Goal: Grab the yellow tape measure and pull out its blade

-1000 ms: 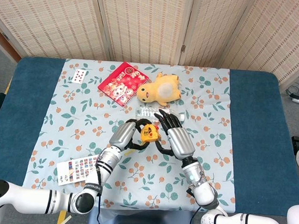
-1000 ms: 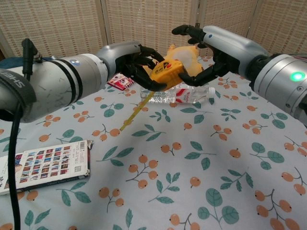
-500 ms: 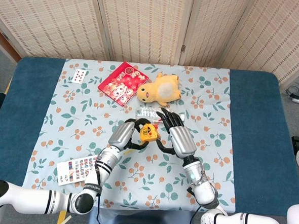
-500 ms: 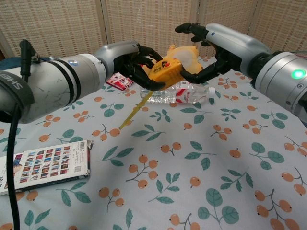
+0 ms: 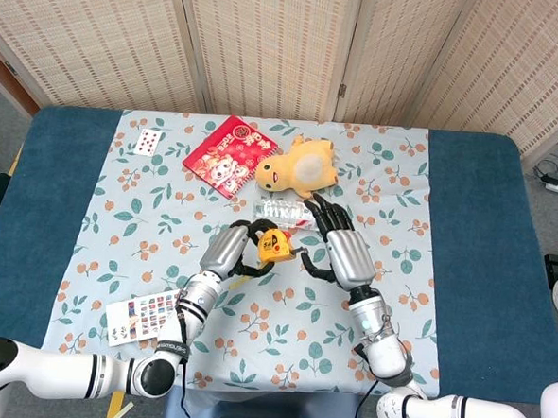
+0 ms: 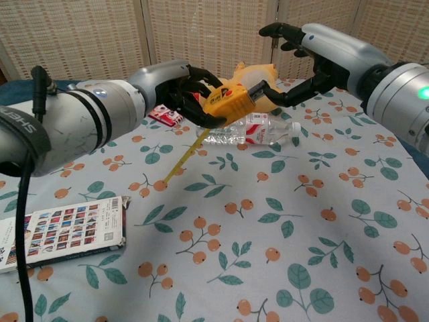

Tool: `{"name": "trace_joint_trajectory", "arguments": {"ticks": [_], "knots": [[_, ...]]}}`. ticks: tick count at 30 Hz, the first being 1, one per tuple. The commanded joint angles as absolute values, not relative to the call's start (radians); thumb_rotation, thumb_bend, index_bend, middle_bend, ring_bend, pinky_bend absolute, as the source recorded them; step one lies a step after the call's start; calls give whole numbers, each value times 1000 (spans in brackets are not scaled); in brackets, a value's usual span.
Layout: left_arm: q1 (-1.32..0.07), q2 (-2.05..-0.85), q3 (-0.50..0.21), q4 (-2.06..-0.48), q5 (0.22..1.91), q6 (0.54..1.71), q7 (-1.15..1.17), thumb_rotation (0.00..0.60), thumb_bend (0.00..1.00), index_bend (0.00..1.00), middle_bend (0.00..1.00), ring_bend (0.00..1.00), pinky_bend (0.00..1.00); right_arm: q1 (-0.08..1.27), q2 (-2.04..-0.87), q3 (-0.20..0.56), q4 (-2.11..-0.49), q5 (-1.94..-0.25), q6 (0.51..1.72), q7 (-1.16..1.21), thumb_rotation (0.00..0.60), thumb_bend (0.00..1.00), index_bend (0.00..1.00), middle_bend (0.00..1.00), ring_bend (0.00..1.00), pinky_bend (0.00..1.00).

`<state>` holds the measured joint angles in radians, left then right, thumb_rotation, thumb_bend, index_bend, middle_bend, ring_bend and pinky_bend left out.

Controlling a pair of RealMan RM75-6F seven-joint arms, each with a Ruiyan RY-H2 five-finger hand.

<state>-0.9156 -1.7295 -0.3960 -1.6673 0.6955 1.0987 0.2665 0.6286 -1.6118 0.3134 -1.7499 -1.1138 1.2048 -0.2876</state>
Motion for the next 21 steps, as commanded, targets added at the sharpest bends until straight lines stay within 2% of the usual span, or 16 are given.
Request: {"name": "trace_joint_trajectory", "arguments": {"ticks": [1, 3, 5, 11, 21], "knots": [[-914, -1731, -396, -1663, 700, 1097, 262, 600, 385, 534, 467, 431, 162, 631, -1614, 317, -1749, -1103, 1206, -291, 600, 454, 0, 0, 0, 0], [-913, -1731, -396, -1660, 704, 1097, 260, 600, 385, 534, 467, 430, 162, 633, -1615, 321, -1751, -1093, 1207, -295, 600, 454, 18, 0, 0, 0], [-912, -1732, -397, -1657, 705, 1095, 257, 600, 385, 534, 467, 431, 161, 636, -1617, 324, -1752, -1079, 1205, -304, 600, 453, 83, 0, 0, 0], [-910, -1734, -399, -1648, 710, 1088, 249, 600, 385, 534, 467, 430, 161, 649, -1622, 331, -1764, -1034, 1200, -333, 600, 454, 379, 0, 0, 0], [-907, -1735, -399, -1630, 711, 1079, 242, 600, 385, 534, 467, 430, 162, 660, -1622, 335, -1776, -997, 1206, -358, 600, 471, 556, 9, 0, 0]]}}
